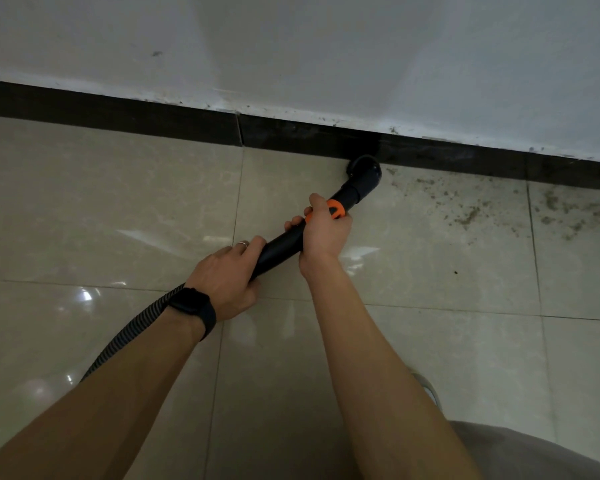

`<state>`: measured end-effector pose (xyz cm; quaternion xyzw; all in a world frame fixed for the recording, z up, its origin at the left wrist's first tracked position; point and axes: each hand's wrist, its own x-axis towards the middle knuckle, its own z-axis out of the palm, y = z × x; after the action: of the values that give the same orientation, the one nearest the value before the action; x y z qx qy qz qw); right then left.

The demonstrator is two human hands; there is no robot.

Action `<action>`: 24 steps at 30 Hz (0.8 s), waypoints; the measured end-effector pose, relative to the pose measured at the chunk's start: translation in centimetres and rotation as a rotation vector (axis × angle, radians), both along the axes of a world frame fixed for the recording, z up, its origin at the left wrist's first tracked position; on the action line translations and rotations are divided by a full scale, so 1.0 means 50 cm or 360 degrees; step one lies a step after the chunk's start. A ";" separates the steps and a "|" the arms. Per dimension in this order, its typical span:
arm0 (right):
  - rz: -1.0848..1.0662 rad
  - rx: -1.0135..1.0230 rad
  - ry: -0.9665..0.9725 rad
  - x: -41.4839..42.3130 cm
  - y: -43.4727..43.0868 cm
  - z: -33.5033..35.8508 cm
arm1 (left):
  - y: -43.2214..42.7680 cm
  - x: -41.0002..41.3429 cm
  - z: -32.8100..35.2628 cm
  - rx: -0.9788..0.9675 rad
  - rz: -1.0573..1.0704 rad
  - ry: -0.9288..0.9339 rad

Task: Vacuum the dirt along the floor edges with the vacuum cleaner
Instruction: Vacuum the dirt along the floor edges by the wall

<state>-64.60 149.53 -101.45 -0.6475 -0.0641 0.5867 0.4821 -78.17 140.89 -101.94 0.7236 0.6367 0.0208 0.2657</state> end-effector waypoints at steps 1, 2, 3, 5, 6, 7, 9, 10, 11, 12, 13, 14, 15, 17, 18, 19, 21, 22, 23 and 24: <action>0.0018 -0.0001 0.0001 -0.008 -0.001 0.001 | -0.003 -0.006 0.002 -0.0009 0.0024 -0.0003; 0.0041 -0.0004 0.0002 -0.019 -0.002 0.001 | -0.007 -0.015 0.004 -0.0020 0.0046 -0.0003; 0.0072 -0.0007 -0.0001 -0.030 -0.006 0.001 | -0.014 -0.025 0.007 -0.0033 0.0068 0.0002; 0.0141 -0.0015 -0.0019 -0.057 -0.020 0.000 | -0.033 -0.050 0.012 -0.0060 0.0115 0.0013; 0.0174 -0.0020 -0.0034 -0.071 -0.030 -0.003 | -0.044 -0.063 0.014 -0.0073 0.0139 0.0017; 0.0208 -0.0025 -0.0050 -0.085 -0.042 -0.005 | -0.057 -0.076 0.016 -0.0087 0.0160 0.0020; 0.0261 -0.0037 -0.0069 -0.107 -0.067 -0.007 | -0.081 -0.097 0.019 -0.0107 0.0170 0.0029; 0.0269 -0.0044 -0.0070 -0.114 -0.077 -0.008 | -0.090 -0.105 0.019 -0.0111 0.0160 0.0040; 0.0259 -0.0052 -0.0065 -0.117 -0.087 -0.008 | -0.097 -0.110 0.019 -0.0116 0.0143 0.0053; 0.0227 -0.0062 -0.0055 -0.116 -0.093 -0.007 | -0.101 -0.111 0.019 -0.0119 0.0118 0.0065; 0.0169 -0.0073 -0.0042 -0.109 -0.098 -0.006 | -0.102 -0.108 0.020 -0.0119 0.0083 0.0071; 0.0091 -0.0083 -0.0035 -0.098 -0.102 -0.004 | -0.101 -0.101 0.021 -0.0119 0.0034 0.0075; 0.0010 -0.0094 -0.0044 -0.082 -0.106 -0.003 | -0.099 -0.090 0.022 -0.0123 -0.0027 0.0087; -0.0145 -0.0123 -0.0117 -0.040 -0.117 0.000 | -0.091 -0.057 0.023 -0.0144 -0.0186 0.0119; -0.0239 -0.0134 -0.0159 -0.015 -0.125 0.001 | -0.086 -0.036 0.023 -0.0155 -0.0271 0.0122; -0.0346 -0.0140 -0.0197 0.011 -0.134 0.002 | -0.080 -0.014 0.023 -0.0160 -0.0353 0.0115; -0.0548 -0.0152 -0.0251 0.063 -0.155 0.003 | -0.070 0.030 0.023 -0.0144 -0.0506 0.0097; -0.0630 -0.0160 -0.0267 0.087 -0.166 0.003 | -0.067 0.051 0.022 -0.0130 -0.0574 0.0087; -0.0700 -0.0170 -0.0281 0.110 -0.179 0.003 | -0.065 0.071 0.021 -0.0119 -0.0635 0.0074; -0.0759 -0.0181 -0.0291 0.131 -0.191 0.002 | -0.064 0.090 0.019 -0.0108 -0.0693 0.0061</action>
<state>-58.07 139.97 -101.35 -0.7207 0.0802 0.3981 0.5618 -73.68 137.69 -100.98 0.8349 0.4707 -0.0722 0.2758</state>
